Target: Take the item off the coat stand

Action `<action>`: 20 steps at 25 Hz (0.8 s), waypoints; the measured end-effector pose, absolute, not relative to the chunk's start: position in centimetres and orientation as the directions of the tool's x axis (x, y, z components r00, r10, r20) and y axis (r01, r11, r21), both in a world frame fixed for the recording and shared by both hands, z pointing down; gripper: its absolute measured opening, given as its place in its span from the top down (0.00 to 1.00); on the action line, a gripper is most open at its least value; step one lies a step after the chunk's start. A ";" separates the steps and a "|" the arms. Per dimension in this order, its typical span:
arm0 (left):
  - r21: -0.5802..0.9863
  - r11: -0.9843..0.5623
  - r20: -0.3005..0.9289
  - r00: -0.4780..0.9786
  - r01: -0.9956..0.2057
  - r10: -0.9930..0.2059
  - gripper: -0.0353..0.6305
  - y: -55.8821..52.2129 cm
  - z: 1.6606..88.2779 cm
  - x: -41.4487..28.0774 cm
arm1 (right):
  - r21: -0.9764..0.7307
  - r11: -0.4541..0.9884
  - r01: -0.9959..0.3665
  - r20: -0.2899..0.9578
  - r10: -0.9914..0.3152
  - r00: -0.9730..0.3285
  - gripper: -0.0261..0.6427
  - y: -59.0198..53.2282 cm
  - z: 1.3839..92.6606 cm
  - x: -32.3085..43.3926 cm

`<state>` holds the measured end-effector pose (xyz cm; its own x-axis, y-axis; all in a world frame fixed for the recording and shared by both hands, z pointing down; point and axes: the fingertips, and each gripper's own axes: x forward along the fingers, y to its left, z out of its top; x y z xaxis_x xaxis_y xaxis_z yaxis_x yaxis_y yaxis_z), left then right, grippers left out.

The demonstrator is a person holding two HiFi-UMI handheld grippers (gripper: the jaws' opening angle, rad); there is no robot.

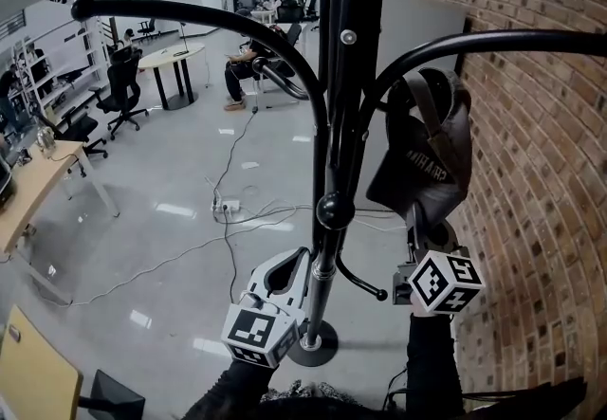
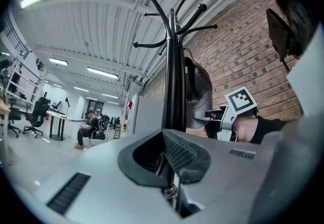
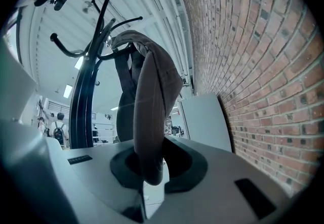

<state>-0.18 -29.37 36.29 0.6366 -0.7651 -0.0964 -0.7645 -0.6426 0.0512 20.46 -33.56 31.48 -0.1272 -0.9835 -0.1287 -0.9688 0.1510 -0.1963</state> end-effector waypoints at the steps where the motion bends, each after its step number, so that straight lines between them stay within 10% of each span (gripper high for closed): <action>1: 0.049 -0.643 -0.097 0.637 -0.764 -0.765 0.94 -29.4 36.2 -0.1 | -0.209 0.154 -0.966 -0.136 -0.983 -0.127 0.91 -33.6 31.1 20.7; 20: 0.045 -0.646 -0.105 0.640 -0.762 -0.761 0.94 -29.4 35.9 -0.1 | -0.274 0.030 -0.961 -0.143 -0.990 0.010 0.91 -32.5 30.6 26.6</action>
<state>-0.14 -29.40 35.86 0.6396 -0.7615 -0.1052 -0.7618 -0.6462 0.0455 26.62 -32.54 30.57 0.0101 -0.9897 -0.1431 -0.9611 0.0298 -0.2745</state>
